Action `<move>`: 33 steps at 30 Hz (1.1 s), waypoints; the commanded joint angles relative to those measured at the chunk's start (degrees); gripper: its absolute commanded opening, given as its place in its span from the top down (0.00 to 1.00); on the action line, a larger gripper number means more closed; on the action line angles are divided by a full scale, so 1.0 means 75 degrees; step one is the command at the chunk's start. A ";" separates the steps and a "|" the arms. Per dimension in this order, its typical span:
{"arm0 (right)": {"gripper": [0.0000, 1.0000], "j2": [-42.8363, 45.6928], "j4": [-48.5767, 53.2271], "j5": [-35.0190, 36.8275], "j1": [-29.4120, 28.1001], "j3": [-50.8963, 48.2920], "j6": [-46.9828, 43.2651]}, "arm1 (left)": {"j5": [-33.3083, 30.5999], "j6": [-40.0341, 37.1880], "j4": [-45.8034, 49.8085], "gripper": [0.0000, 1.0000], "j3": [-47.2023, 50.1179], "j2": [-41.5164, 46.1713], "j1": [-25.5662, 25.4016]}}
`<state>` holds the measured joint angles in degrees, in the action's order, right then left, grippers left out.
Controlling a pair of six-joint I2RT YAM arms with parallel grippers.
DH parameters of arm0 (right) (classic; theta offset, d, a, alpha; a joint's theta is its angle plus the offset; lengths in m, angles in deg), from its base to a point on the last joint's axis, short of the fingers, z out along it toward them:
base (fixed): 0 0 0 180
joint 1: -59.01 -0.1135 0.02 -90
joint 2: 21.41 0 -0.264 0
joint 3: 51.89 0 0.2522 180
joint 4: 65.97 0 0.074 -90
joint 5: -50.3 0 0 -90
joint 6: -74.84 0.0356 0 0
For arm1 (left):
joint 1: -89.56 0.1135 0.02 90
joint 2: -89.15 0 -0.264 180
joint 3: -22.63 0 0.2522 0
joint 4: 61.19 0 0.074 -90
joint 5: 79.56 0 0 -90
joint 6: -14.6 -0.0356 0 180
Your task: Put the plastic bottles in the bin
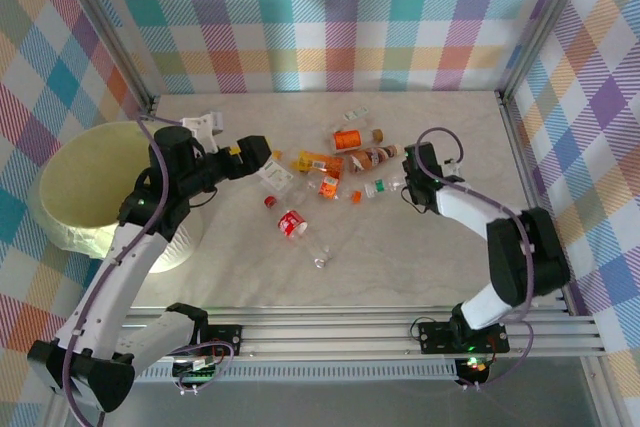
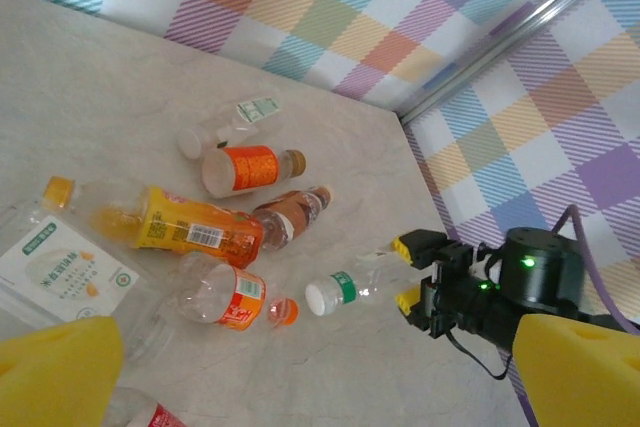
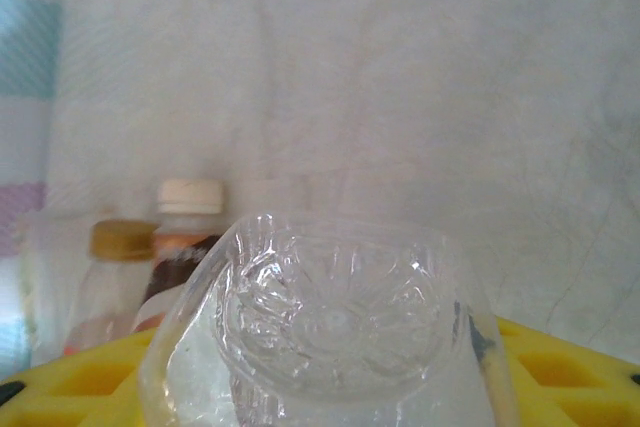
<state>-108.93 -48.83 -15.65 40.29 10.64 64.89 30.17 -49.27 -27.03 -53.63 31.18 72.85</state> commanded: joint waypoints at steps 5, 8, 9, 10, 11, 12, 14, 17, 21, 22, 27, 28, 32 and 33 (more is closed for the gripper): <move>0.58 0.1791 -0.1983 -0.1698 -0.0010 -0.0936 -0.4484 | -0.0251 -0.0002 -0.0529 0.00 0.0068 -0.0298 -0.0569; 0.60 0.2433 -0.2004 -0.2577 -0.0023 -0.1152 -0.5251 | -0.0313 -0.0191 -0.0529 0.00 -0.0131 -0.0604 -0.0895; 0.61 0.2656 -0.2126 -0.2925 -0.0023 -0.1262 -0.5492 | -0.0394 -0.0305 -0.0483 0.00 -0.0206 -0.0710 -0.1041; 0.62 0.2842 -0.2236 -0.3202 -0.0029 -0.1367 -0.5619 | -0.0493 -0.0447 -0.0432 0.00 -0.0286 -0.0830 -0.1204; 0.62 0.3011 -0.2374 -0.3433 -0.0039 -0.1461 -0.5695 | -0.0612 -0.0564 -0.0391 0.00 -0.0340 -0.0926 -0.1344; 0.62 0.3175 -0.2562 -0.3676 -0.0057 -0.1587 -0.5749 | -0.0702 -0.0702 -0.0377 0.00 -0.0400 -0.1035 -0.1506; 0.62 0.3399 -0.2822 -0.3975 -0.0095 -0.1705 -0.5758 | -0.0724 -0.0921 -0.0458 0.00 -0.0464 -0.1241 -0.1783; 0.62 0.3499 -0.3107 -0.4444 -0.0186 -0.1673 -0.5633 | -0.0676 -0.1218 -0.0813 0.00 -0.0502 -0.1547 -0.2168; 0.62 0.3336 -0.3673 -0.4684 -0.0691 -0.1473 -0.5514 | -0.0372 -0.1579 -0.1056 0.00 -0.0635 -0.1966 -0.2633; 0.62 0.3276 -0.3853 -0.4639 -0.0886 -0.1411 -0.5527 | -0.0227 -0.1695 -0.1035 0.00 -0.0714 -0.2091 -0.2735; 0.61 0.2856 -0.4329 -0.4594 -0.1531 -0.0947 -0.5273 | -0.0252 -0.2437 -0.0892 0.00 -0.0973 -0.2478 -0.3237; 0.61 0.2764 -0.4451 -0.4590 -0.1658 -0.0878 -0.5158 | -0.0380 -0.2545 -0.0898 0.00 -0.1003 -0.2527 -0.3318; 0.61 0.2470 -0.4822 -0.4580 -0.2047 -0.0670 -0.4807 | -0.0843 -0.2646 -0.1060 0.00 -0.1030 -0.2698 -0.3443; 0.61 0.2415 -0.4942 -0.4578 -0.2095 -0.0667 -0.4712 | -0.0882 -0.2657 -0.1110 0.00 -0.1012 -0.2723 -0.3453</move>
<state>-89.98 -79.10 -48.72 26.54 3.15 26.77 25.78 -66.51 -33.02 -59.75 11.72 47.94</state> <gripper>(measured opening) 0.560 0.998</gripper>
